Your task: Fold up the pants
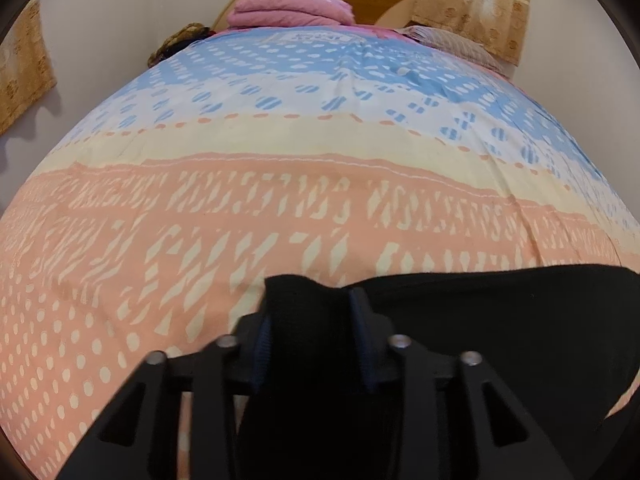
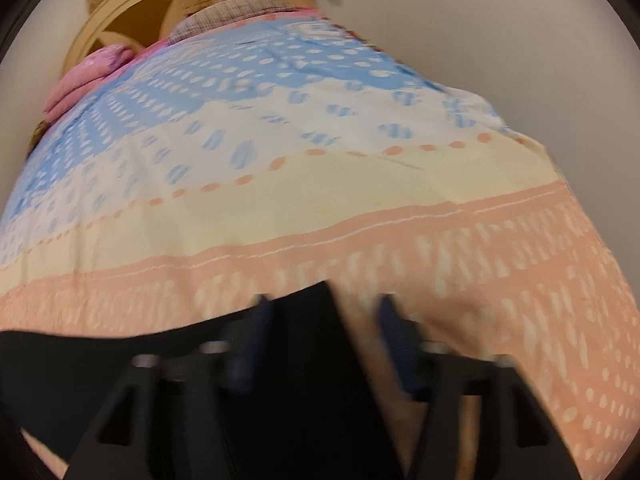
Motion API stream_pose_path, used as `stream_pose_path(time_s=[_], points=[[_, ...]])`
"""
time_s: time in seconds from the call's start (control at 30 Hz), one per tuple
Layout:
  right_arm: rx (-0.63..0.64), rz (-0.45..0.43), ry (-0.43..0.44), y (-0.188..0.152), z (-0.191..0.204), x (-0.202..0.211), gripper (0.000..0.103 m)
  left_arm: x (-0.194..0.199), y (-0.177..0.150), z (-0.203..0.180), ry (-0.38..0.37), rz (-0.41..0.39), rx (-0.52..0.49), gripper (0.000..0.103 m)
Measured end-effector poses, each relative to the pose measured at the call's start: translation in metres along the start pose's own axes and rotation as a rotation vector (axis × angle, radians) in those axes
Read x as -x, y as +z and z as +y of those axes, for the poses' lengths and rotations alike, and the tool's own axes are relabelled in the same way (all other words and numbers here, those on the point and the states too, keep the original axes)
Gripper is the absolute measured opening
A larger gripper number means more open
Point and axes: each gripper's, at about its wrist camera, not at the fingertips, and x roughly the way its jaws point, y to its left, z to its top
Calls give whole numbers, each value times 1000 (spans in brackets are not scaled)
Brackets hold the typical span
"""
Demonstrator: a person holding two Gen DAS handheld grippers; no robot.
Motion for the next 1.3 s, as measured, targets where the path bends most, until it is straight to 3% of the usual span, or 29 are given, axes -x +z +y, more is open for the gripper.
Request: stream_pose_path(time_s=[0.07,0.13,0.7,1.3], points=[[17,-6,-13,0,4,1,11,2,0,-7,8,-6,-35,17],[14,-32,-11,-1,4,8,7,7,-2,-11,10,-23,-64,15],[26,-283,52,-32,5,107,5,53,3,8,-111,-151,25,14],[-36,-452,154,-113,-33,185,5,102,-23,29,-264,-287,86,14]])
